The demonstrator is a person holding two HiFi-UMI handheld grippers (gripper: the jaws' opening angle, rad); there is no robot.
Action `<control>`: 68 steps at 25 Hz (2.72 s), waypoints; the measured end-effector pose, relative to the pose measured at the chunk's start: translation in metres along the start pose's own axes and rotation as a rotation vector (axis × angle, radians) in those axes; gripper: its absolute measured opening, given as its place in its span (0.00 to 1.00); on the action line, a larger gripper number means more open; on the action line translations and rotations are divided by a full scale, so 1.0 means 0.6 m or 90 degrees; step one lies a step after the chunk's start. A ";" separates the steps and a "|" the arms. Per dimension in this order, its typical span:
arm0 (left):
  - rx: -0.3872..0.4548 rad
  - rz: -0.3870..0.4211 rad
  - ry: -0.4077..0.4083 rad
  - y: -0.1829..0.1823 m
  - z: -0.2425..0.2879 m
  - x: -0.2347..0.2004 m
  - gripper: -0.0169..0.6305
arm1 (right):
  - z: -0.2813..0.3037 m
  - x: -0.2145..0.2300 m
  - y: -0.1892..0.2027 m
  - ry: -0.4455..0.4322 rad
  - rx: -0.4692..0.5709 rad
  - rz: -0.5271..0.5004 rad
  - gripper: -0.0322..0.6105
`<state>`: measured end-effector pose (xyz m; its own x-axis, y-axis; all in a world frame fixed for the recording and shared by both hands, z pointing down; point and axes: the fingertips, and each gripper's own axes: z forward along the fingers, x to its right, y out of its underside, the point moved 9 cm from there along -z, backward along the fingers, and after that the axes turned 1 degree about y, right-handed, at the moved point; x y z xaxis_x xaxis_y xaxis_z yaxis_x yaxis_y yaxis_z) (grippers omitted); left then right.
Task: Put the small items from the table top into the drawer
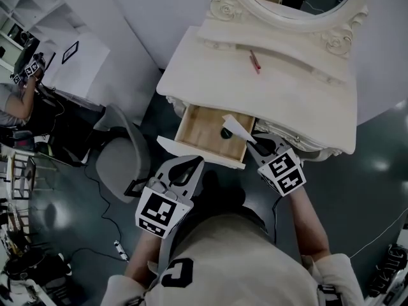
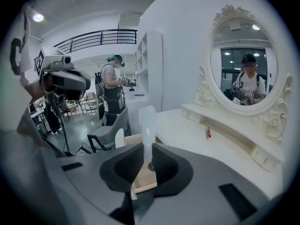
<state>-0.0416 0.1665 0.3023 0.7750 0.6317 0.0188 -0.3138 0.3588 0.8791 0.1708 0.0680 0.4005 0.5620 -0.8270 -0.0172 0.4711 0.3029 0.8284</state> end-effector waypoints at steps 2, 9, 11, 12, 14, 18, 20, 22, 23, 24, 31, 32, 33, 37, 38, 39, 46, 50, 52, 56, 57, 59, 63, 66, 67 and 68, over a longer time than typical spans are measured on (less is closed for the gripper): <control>0.004 -0.001 0.002 -0.002 -0.001 -0.008 0.12 | 0.003 -0.003 -0.013 0.001 0.002 -0.012 0.15; 0.016 -0.008 0.020 0.013 0.010 -0.062 0.12 | 0.049 -0.011 -0.031 -0.006 -0.039 -0.048 0.15; 0.024 -0.013 0.027 0.015 0.015 -0.082 0.12 | 0.068 -0.010 -0.032 0.000 -0.063 -0.066 0.15; 0.028 -0.018 0.030 0.018 0.016 -0.094 0.12 | 0.079 -0.011 -0.035 0.002 -0.076 -0.078 0.15; 0.033 -0.035 0.036 0.028 0.016 -0.123 0.12 | 0.103 -0.015 -0.044 0.000 -0.093 -0.091 0.15; 0.042 -0.071 0.043 0.044 0.019 -0.179 0.12 | 0.149 -0.023 -0.058 -0.008 -0.125 -0.098 0.15; 0.046 -0.081 0.046 0.048 0.021 -0.202 0.12 | 0.167 -0.024 -0.066 -0.009 -0.147 -0.115 0.15; 0.047 -0.090 0.049 0.053 0.024 -0.226 0.11 | 0.186 -0.026 -0.073 -0.010 -0.166 -0.135 0.15; 0.047 -0.094 0.050 0.055 0.025 -0.238 0.12 | 0.197 -0.027 -0.075 -0.010 -0.174 -0.144 0.15; 0.046 -0.096 0.051 0.057 0.026 -0.248 0.12 | 0.208 -0.028 -0.077 -0.010 -0.181 -0.152 0.15; 0.037 -0.109 0.061 0.069 0.033 -0.292 0.12 | 0.279 -0.042 -0.068 -0.016 -0.228 -0.213 0.15; 0.036 -0.112 0.063 0.071 0.035 -0.295 0.12 | 0.287 -0.044 -0.066 -0.015 -0.232 -0.221 0.15; 0.035 -0.115 0.065 0.071 0.036 -0.298 0.12 | 0.293 -0.045 -0.063 -0.013 -0.235 -0.229 0.15; 0.030 -0.120 0.070 0.071 0.044 -0.309 0.12 | 0.315 -0.045 -0.060 0.002 -0.235 -0.256 0.15; 0.028 -0.120 0.071 0.071 0.047 -0.311 0.12 | 0.321 -0.044 -0.060 0.005 -0.235 -0.263 0.15; 0.026 -0.120 0.072 0.071 0.049 -0.313 0.12 | 0.327 -0.044 -0.059 0.007 -0.235 -0.268 0.15; 0.014 -0.126 0.070 0.079 0.054 -0.322 0.12 | 0.379 -0.049 -0.039 0.003 -0.242 -0.305 0.15; 0.008 -0.134 0.067 0.086 0.054 -0.328 0.12 | 0.401 -0.046 -0.029 0.030 -0.247 -0.314 0.15; 0.005 -0.137 0.065 0.091 0.054 -0.330 0.12 | 0.411 -0.048 -0.024 0.033 -0.246 -0.325 0.15; 0.002 -0.139 0.062 0.095 0.053 -0.333 0.12 | 0.432 -0.057 -0.012 0.017 -0.250 -0.349 0.15; 0.001 -0.138 0.060 0.095 0.053 -0.333 0.12 | 0.435 -0.060 -0.010 0.015 -0.250 -0.353 0.15; 0.000 -0.137 0.057 0.096 0.051 -0.332 0.12 | 0.441 -0.064 -0.004 0.012 -0.248 -0.360 0.15; -0.002 -0.146 0.054 0.101 0.045 -0.328 0.12 | 0.450 -0.072 0.011 0.003 -0.261 -0.365 0.15; -0.004 -0.144 0.053 0.107 0.041 -0.325 0.12 | 0.456 -0.076 0.021 -0.008 -0.274 -0.341 0.15; -0.005 -0.144 0.054 0.108 0.039 -0.324 0.12 | 0.456 -0.078 0.022 -0.013 -0.275 -0.331 0.15; -0.005 -0.144 0.054 0.110 0.038 -0.323 0.12 | 0.457 -0.080 0.023 -0.019 -0.276 -0.322 0.15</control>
<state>-0.2001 0.0524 0.3675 0.7775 0.5898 -0.2184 -0.1423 0.5033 0.8523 -0.0358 -0.0178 0.5663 0.1838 -0.9280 -0.3242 0.9059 0.0319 0.4223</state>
